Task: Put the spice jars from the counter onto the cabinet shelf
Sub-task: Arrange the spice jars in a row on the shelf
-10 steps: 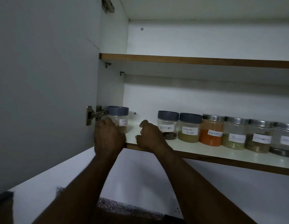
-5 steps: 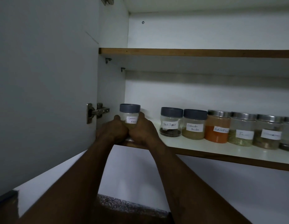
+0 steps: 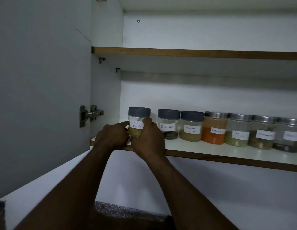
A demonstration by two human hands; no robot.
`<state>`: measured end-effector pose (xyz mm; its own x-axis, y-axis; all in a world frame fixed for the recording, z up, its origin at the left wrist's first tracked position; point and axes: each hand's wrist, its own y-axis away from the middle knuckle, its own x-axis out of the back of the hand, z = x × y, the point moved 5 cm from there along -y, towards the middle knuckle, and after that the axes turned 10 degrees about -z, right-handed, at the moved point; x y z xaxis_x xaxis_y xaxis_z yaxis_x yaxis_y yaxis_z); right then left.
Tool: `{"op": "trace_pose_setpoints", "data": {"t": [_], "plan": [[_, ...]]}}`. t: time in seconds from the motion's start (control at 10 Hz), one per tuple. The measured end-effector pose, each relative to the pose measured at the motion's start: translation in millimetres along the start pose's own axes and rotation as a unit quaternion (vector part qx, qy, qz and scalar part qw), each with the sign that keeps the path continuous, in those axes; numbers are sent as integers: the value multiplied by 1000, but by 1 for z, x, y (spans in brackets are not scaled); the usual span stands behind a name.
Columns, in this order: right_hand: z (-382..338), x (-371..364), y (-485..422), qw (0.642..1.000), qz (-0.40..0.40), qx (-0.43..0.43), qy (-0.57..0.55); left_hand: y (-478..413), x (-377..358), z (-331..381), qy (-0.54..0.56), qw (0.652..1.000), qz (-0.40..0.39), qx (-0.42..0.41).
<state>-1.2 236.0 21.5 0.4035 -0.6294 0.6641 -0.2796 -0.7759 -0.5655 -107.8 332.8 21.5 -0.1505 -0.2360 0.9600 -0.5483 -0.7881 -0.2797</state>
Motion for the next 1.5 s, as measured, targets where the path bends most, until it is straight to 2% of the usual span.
{"op": "trace_pose_setpoints", "data": {"t": [0.1, 0.3, 0.5, 0.7, 0.8, 0.9, 1.0, 1.1, 1.3, 1.5], "plan": [[2, 4, 3, 1000, 12, -8, -15, -3, -2, 3, -105, 994, 7, -35], [5, 10, 2, 999, 20, -20, -26, -4, -1, 3, -80, 996, 2, -47], [4, 6, 2, 999, 30, -22, -5, -2, 0, 6, -137, 989, 20, -59], [4, 5, 1, 999, 42, -30, -1, -1, -3, 6, -133, 989, 27, -61], [5, 5, 2, 998, 48, -34, -1, 0, -3, -2, -130, 990, 56, 2], [3, 5, 3, 998, 52, -36, 9, 1, -1, -2, 14, 993, 99, 56], [3, 5, 7, 997, 49, -36, 40, 5, 0, -9, 138, 980, 111, 87], [2, 4, 12, 994, 33, -22, 101, 11, -1, -8, 185, 975, 108, 62], [-3, 4, 30, 985, 28, 22, 171, 17, 4, -6, 201, 976, 79, 21], [25, 19, 64, 974, -31, 45, 221, 22, 1, -12, 256, 963, 86, 19]]}}
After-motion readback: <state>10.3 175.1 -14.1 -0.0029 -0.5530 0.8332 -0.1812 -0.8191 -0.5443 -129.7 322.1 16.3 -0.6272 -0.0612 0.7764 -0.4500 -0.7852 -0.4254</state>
